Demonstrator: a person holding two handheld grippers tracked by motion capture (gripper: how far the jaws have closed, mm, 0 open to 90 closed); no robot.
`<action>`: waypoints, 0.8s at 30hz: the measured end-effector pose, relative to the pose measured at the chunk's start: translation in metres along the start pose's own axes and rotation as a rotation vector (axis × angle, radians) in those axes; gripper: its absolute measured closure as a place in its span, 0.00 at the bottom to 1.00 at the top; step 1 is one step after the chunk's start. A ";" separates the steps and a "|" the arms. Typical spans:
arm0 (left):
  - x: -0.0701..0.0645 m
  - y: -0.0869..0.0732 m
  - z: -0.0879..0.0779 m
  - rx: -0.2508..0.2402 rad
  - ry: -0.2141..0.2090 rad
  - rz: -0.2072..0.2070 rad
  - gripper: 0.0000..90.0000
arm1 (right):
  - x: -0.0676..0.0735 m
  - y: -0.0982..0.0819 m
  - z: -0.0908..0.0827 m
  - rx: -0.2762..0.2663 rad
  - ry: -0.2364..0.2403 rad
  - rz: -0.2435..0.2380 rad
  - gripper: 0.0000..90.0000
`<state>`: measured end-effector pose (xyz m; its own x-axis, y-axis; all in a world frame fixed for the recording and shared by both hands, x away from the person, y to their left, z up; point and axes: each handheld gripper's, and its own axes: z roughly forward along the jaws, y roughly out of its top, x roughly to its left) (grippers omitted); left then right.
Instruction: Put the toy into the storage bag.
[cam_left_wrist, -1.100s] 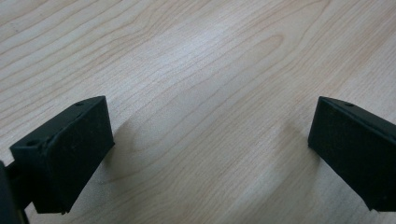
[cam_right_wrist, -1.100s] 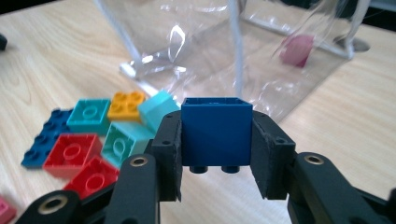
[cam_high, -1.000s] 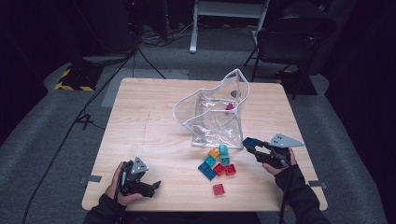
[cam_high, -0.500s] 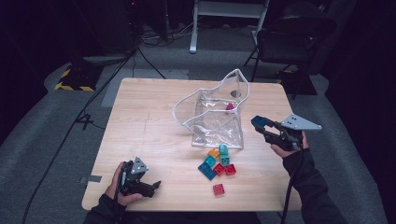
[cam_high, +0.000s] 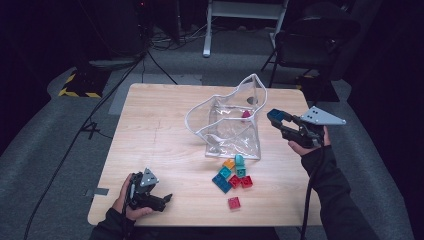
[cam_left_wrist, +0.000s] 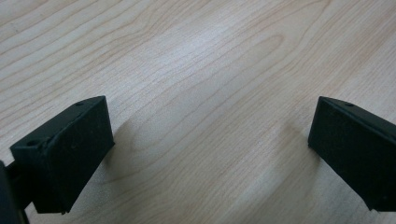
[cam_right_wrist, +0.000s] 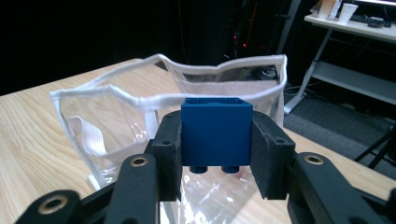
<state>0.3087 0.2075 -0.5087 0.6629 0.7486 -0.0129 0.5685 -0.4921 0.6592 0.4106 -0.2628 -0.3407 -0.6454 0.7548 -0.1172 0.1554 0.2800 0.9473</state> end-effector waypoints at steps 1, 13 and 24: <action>0.000 0.000 0.000 0.000 0.001 0.000 0.00 | 0.000 0.003 0.001 -0.003 0.000 -0.003 0.66; 0.000 0.000 0.000 0.000 0.001 0.000 0.00 | 0.002 0.028 0.012 -0.028 0.007 -0.019 0.66; 0.000 0.000 0.000 0.000 0.001 0.000 0.00 | 0.009 0.045 0.027 -0.035 0.017 -0.021 0.66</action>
<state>0.3086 0.2074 -0.5087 0.6623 0.7492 -0.0121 0.5685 -0.4918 0.6595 0.4317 -0.2278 -0.3075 -0.6607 0.7388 -0.1329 0.1155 0.2749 0.9545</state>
